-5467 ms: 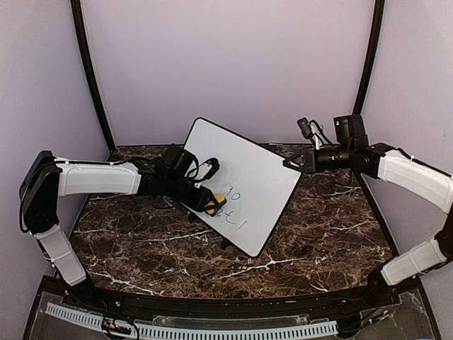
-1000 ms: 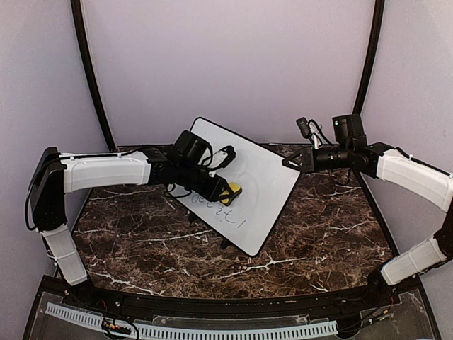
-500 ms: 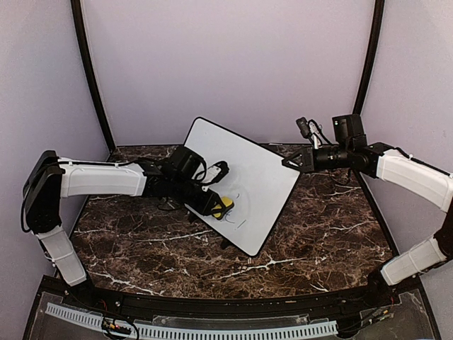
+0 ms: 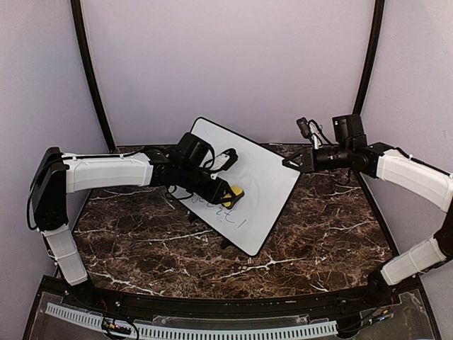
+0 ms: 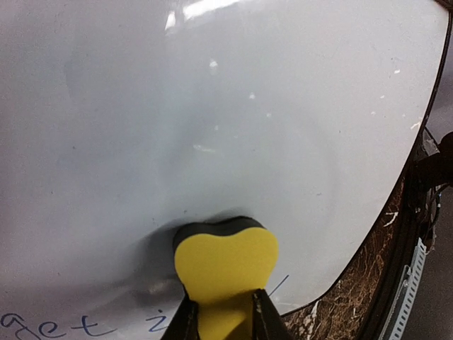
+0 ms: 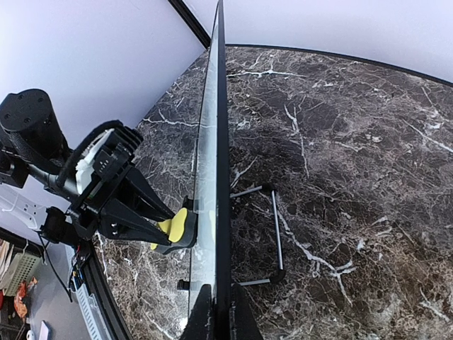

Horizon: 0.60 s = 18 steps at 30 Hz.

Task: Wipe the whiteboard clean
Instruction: Erase the center of the whiteboard.

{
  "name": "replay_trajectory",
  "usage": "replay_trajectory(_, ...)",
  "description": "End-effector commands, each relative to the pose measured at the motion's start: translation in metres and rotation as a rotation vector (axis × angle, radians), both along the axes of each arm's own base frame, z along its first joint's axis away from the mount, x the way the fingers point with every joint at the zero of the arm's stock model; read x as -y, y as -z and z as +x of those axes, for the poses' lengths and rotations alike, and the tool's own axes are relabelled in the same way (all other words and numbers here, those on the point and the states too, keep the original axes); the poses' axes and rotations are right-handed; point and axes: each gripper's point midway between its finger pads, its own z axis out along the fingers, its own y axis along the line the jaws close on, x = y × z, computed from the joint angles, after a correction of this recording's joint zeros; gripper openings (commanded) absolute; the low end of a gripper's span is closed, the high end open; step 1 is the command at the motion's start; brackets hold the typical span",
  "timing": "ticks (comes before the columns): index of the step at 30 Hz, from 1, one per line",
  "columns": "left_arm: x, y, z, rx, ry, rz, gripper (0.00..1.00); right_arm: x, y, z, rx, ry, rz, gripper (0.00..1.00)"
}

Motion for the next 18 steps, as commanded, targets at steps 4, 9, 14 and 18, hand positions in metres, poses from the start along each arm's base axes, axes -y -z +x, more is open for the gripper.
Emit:
replay_trajectory(4, 0.003, -0.005, 0.021, 0.072, -0.046, 0.011, 0.03, -0.017, 0.007, -0.023, 0.058, -0.145, -0.019, 0.0)
replay_trajectory(9, -0.019, 0.024, 0.007, 0.012, -0.085, 0.07, 0.02, -0.017, 0.009, -0.023, 0.054, -0.145, -0.021, 0.0)
replay_trajectory(14, -0.051, 0.049, 0.0, -0.068, -0.167, 0.087, 0.02, -0.018, 0.009, -0.023, 0.054, -0.148, -0.017, 0.0)
replay_trajectory(18, -0.074, 0.048, 0.01, -0.084, -0.225, 0.078, 0.02, -0.018, 0.008, -0.023, 0.054, -0.151, -0.015, 0.0)
